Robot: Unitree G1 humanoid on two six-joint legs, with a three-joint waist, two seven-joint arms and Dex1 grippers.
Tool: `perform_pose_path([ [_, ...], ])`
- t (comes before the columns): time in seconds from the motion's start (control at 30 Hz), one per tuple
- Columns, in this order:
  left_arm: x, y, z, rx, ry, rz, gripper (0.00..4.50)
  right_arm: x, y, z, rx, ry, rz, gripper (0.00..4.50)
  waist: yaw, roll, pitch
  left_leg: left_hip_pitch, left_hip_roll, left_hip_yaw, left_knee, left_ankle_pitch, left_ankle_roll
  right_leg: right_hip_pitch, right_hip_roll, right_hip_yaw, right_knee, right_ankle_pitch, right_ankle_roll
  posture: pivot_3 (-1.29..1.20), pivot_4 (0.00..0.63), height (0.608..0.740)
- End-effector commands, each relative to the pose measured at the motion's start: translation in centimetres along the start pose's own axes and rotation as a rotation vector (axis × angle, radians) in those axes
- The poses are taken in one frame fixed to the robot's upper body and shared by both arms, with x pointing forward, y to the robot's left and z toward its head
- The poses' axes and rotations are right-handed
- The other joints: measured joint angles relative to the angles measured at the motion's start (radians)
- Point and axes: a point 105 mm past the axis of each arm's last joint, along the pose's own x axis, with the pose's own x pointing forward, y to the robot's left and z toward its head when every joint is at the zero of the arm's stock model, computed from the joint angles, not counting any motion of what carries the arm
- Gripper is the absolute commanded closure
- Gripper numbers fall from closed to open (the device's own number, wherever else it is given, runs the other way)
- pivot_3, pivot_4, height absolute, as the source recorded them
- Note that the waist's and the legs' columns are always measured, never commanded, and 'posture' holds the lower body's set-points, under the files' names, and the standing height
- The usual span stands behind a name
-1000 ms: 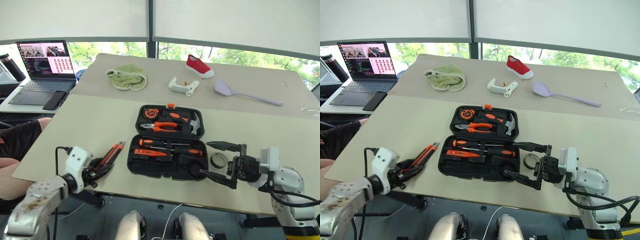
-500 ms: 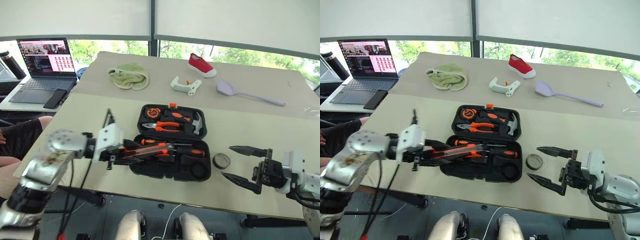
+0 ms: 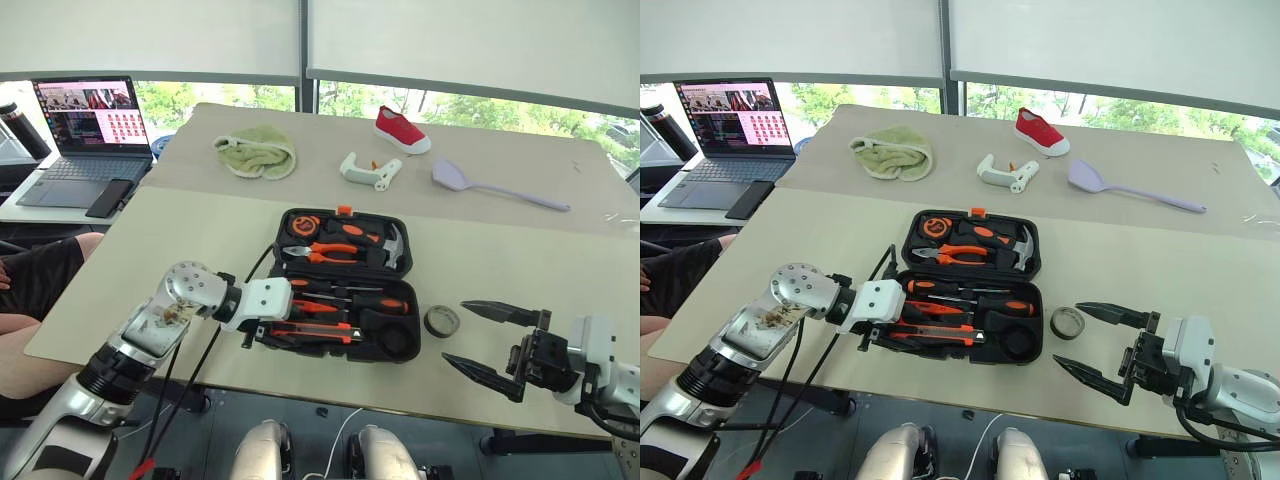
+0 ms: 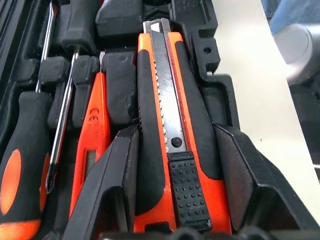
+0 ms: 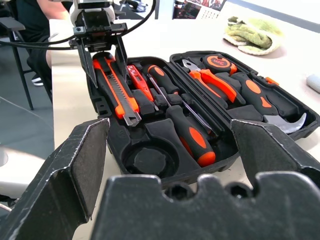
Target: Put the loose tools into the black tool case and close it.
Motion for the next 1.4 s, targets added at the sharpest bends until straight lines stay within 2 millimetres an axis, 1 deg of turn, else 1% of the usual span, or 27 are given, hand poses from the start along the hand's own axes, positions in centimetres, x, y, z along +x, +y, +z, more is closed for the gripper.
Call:
perform_pose_path([
  [0.03,0.6,-0.2,1.1,0.036,-0.014,-0.008,2.73,0.2,0.1,0.8,-0.024,-0.021,-0.002,0.0,-0.001,0.0,0.0,0.0,0.0,0.0,0.0,0.0,0.0,0.0,0.0,0.0,0.0,0.0,0.0,0.0,0.15,0.736],
  [0.17,1.1,-0.2,1.2,0.037,-0.009,-0.01,2.73,0.4,0.1,0.8,-0.019,-0.022,0.003,0.0,0.0,0.0,0.0,0.0,0.0,0.0,0.001,0.0,0.0,0.0,0.0,0.0,0.0,0.0,0.0,0.0,0.15,0.736],
  [0.3,0.9,-1.0,0.4,0.014,0.039,-0.037,2.73,0.6,0.0,0.8,-0.018,-0.023,0.006,0.0,0.0,0.0,0.0,0.0,0.0,0.0,0.001,0.0,0.0,0.001,0.0,0.0,0.0,0.0,0.0,0.0,0.15,0.736],
  [0.37,0.7,-1.8,0.0,-0.005,0.051,-0.067,2.73,0.6,-0.1,0.8,-0.019,-0.022,0.006,0.0,-0.002,0.0,0.0,0.0,0.0,0.0,0.001,0.0,0.0,0.0,0.0,0.0,0.0,0.0,0.0,0.0,0.15,0.736],
  [0.43,0.6,-1.9,0.1,0.001,0.046,-0.06,2.73,0.6,-0.2,0.7,-0.02,-0.022,0.006,0.0,-0.005,0.0,0.0,0.0,0.001,0.0,0.001,0.0,0.0,0.0,0.001,0.0,0.0,0.0,0.0,0.0,0.15,0.736],
  [0.47,0.7,-1.2,0.3,0.014,0.03,-0.036,1.73,0.7,-0.2,0.7,-0.021,-0.023,0.006,0.0,-0.005,0.0,0.0,0.0,0.001,0.0,0.001,0.0,0.0,0.0,0.001,0.0,0.0,0.0,-0.001,0.0,0.15,0.736],
  [0.5,0.8,-0.6,0.6,0.04,0.002,-0.012,1.52,0.8,-0.2,0.6,-0.021,-0.023,0.006,0.0,-0.004,0.0,0.0,0.001,0.001,0.0,0.001,0.0,0.0,0.0,0.001,0.0,0.0,0.0,-0.001,0.0,0.15,0.736],
  [0.53,0.8,0.1,1.3,0.031,-0.051,0.016,1.52,0.9,-0.3,0.6,-0.022,-0.025,0.005,0.0,-0.004,0.001,-0.001,0.001,0.001,0.0,0.001,0.0,0.0,0.0,0.001,0.0,0.001,0.0,-0.001,0.0,0.15,0.736],
  [0.63,0.3,1.1,2.6,-0.008,-0.154,0.061,1.52,0.9,-0.4,0.5,-0.02,-0.035,-0.011,0.0,-0.001,0.001,0.0,0.0,0.0,0.0,0.003,0.0,0.001,0.0,0.0,0.0,0.001,0.0,0.0,0.0,0.15,0.736],
  [0.67,-0.1,1.2,2.6,-0.012,-0.171,0.058,1.52,0.9,-0.4,0.4,-0.017,-0.033,-0.012,0.0,0.0,0.001,0.0,-0.001,0.0,-0.001,0.004,0.0,0.001,0.0,0.0,-0.001,0.001,0.0,0.0,0.0,0.15,0.736],
  [0.8,-1.5,0.8,1.9,0.001,-0.172,0.046,1.52,0.6,-0.4,-0.1,-0.007,-0.02,-0.017,0.0,-0.002,0.001,-0.001,-0.001,0.0,-0.001,0.004,-0.001,0.001,0.0,0.0,-0.001,0.002,0.0,0.0,0.0,0.15,0.736],
  [0.9,-2.0,1.1,2.3,0.01,-0.215,0.082,1.52,0.4,-0.4,-0.3,-0.001,-0.015,-0.02,0.0,-0.002,0.001,-0.001,0.0,0.0,-0.001,0.004,0.0,0.001,0.0,0.0,0.0,0.003,0.0,0.0,0.0,0.15,0.736],
  [0.97,-2.4,0.8,2.5,0.015,-0.245,0.065,1.52,0.2,-0.4,-0.5,0.005,-0.01,-0.023,0.0,-0.001,0.001,-0.001,-0.001,0.0,-0.001,0.005,-0.001,0.001,0.0,0.0,0.0,0.003,0.0,0.0,0.0,0.15,0.736],
  [1.0,-2.4,0.6,2.6,0.014,-0.259,0.058,1.76,0.1,-0.3,-0.6,0.009,-0.007,-0.024,0.0,-0.001,0.001,-0.001,-0.001,0.0,-0.001,0.005,-0.001,0.001,0.0,0.0,-0.001,0.003,0.0,0.0,0.0,0.15,0.736],
  [1.03,-2.4,0.6,2.7,0.013,-0.269,0.054,2.11,0.1,-0.3,-0.7,0.011,-0.006,-0.025,0.0,-0.001,0.001,-0.001,-0.001,0.0,-0.001,0.005,-0.001,0.001,0.0,0.0,-0.001,0.003,0.0,0.0,0.0,0.15,0.736],
  [1.07,-2.2,0.5,2.7,0.023,-0.269,0.046,2.28,0.1,-0.3,-0.7,0.013,-0.005,-0.025,0.0,-0.001,0.001,-0.001,-0.001,0.0,-0.001,0.005,-0.001,0.001,0.0,0.0,-0.001,0.003,0.0,0.0,0.0,0.15,0.736],
  [1.1,-1.9,0.3,2.6,0.025,-0.265,0.04,2.61,0.1,-0.3,-0.8,0.014,-0.005,-0.026,0.0,-0.001,0.001,-0.001,-0.001,0.0,-0.001,0.005,-0.001,0.001,0.0,0.0,-0.001,0.003,0.0,0.0,0.0,0.15,0.736],
  [1.17,-1.3,0.1,2.3,0.027,-0.246,0.026,3.43,0.2,-0.2,-0.9,0.016,-0.005,-0.027,0.0,-0.001,0.001,-0.001,-0.001,0.0,-0.001,0.005,-0.001,0.001,0.001,0.0,-0.001,0.003,0.0,0.0,0.0,0.15,0.736],
  [1.2,-1.1,0.0,2.1,0.03,-0.231,0.024,3.74,0.2,-0.2,-0.9,0.016,-0.006,-0.027,0.0,-0.001,0.001,-0.001,-0.001,0.0,-0.001,0.006,-0.001,0.001,0.001,0.0,-0.001,0.004,0.0,0.0,0.0,0.15,0.736],
  [1.23,-0.8,-0.3,1.5,0.018,-0.198,0.017,4.19,0.1,-0.2,-0.9,0.017,-0.005,-0.028,0.0,-0.002,0.001,-0.001,-0.001,0.0,-0.001,0.006,-0.001,0.001,0.0,0.0,0.0,0.004,0.0,0.0,0.0,0.15,0.736],
  [1.27,-0.5,-0.4,1.0,0.012,-0.172,0.017,4.47,0.1,-0.2,-0.9,0.018,-0.004,-0.028,0.0,-0.002,0.001,-0.001,-0.001,0.0,-0.001,0.006,-0.001,0.001,0.0,0.0,0.0,0.004,0.0,0.0,0.0,0.15,0.736],
  [1.4,0.3,-0.7,-0.2,-0.002,-0.129,0.026,4.47,0.0,-0.2,-1.0,0.021,0.0,-0.034,0.0,-0.002,0.001,-0.001,0.0,0.0,-0.001,0.006,-0.001,0.001,0.0,0.0,0.0,0.005,0.0,0.0,0.0,0.15,0.736],
])
